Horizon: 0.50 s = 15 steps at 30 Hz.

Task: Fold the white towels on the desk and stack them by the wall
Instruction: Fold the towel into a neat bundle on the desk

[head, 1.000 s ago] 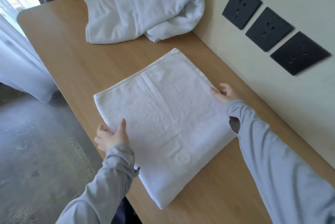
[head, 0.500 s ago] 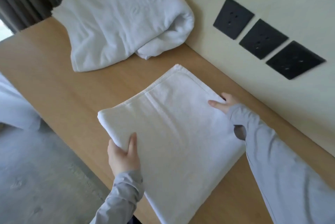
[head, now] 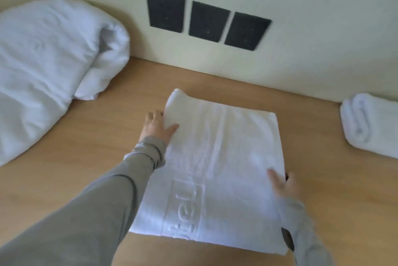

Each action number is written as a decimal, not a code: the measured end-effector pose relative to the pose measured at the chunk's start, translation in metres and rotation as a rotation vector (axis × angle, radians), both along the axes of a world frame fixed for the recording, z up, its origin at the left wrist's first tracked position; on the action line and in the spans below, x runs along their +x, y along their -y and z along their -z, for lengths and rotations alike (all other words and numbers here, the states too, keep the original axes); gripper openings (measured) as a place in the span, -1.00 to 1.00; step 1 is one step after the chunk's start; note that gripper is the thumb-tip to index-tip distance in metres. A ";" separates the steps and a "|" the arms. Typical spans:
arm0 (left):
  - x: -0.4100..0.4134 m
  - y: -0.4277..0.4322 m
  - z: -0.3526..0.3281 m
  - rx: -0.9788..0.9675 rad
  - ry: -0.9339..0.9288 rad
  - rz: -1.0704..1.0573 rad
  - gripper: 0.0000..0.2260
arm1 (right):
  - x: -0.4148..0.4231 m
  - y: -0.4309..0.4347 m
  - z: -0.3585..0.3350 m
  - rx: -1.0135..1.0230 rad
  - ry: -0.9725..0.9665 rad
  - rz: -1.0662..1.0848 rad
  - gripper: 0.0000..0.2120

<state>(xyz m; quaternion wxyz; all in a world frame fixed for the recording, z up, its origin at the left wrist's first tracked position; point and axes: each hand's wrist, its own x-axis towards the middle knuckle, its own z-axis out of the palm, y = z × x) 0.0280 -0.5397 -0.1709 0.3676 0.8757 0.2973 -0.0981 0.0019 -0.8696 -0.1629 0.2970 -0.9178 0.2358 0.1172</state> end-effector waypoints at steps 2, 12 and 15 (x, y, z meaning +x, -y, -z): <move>-0.014 0.010 0.006 0.269 0.044 0.107 -0.39 | -0.011 -0.006 0.006 -0.149 0.142 -0.121 -0.45; -0.101 0.026 0.027 0.500 0.080 0.731 -0.30 | -0.059 -0.024 0.034 -0.384 0.164 -0.932 -0.45; -0.103 0.024 0.019 0.437 0.076 0.818 -0.25 | -0.067 -0.018 0.025 -0.360 0.125 -1.009 -0.35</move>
